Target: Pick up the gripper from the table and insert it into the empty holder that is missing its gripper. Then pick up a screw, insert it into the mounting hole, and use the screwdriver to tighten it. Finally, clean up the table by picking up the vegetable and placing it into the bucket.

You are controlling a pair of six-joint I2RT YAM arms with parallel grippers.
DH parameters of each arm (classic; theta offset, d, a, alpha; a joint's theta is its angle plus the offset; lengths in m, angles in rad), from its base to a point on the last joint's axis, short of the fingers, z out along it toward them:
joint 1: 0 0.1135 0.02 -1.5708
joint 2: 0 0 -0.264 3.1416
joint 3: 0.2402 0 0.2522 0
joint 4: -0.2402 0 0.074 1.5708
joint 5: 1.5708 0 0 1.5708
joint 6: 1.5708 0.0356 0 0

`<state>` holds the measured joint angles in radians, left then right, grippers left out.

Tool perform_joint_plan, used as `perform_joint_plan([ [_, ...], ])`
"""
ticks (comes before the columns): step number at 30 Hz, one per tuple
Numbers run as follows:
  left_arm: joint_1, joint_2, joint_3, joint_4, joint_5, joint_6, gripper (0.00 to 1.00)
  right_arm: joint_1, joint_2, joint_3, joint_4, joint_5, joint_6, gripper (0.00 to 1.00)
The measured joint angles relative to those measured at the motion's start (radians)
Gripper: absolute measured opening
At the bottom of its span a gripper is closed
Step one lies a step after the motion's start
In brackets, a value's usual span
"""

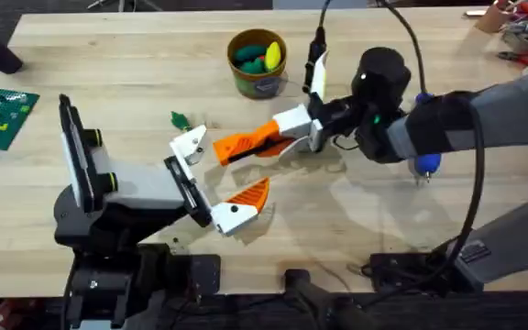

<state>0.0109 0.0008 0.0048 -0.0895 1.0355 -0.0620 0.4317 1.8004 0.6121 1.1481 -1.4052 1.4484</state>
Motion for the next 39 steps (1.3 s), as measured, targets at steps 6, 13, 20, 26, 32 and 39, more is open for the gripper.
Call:
perform_joint_plan([
  [6,0.000,0.000,0.000,0.000,0.000,0.000,0.986,-0.046,0.000,0.000,0.002,-0.028,0.003,0.015],
  [13,0.000,0.000,0.000,0.000,0.000,0.000,0.986,-0.049,0.000,-0.001,0.152,-0.037,0.050,0.017],
  [20,0.000,0.000,0.000,0.000,0.000,0.000,0.986,-0.049,-0.008,-0.002,0.260,-0.042,0.166,0.016],
  [26,0.000,0.000,0.000,0.001,-0.003,0.000,0.986,-0.049,-0.008,-0.002,0.259,-0.043,0.196,0.015],
  [32,0.000,0.000,0.000,0.002,-0.011,0.000,0.986,-0.049,-0.008,-0.002,0.259,-0.043,0.202,0.015],
  [39,0.000,0.000,0.000,-0.001,0.009,0.000,0.988,-0.049,-0.008,-0.002,0.259,-0.043,0.205,0.015],
])
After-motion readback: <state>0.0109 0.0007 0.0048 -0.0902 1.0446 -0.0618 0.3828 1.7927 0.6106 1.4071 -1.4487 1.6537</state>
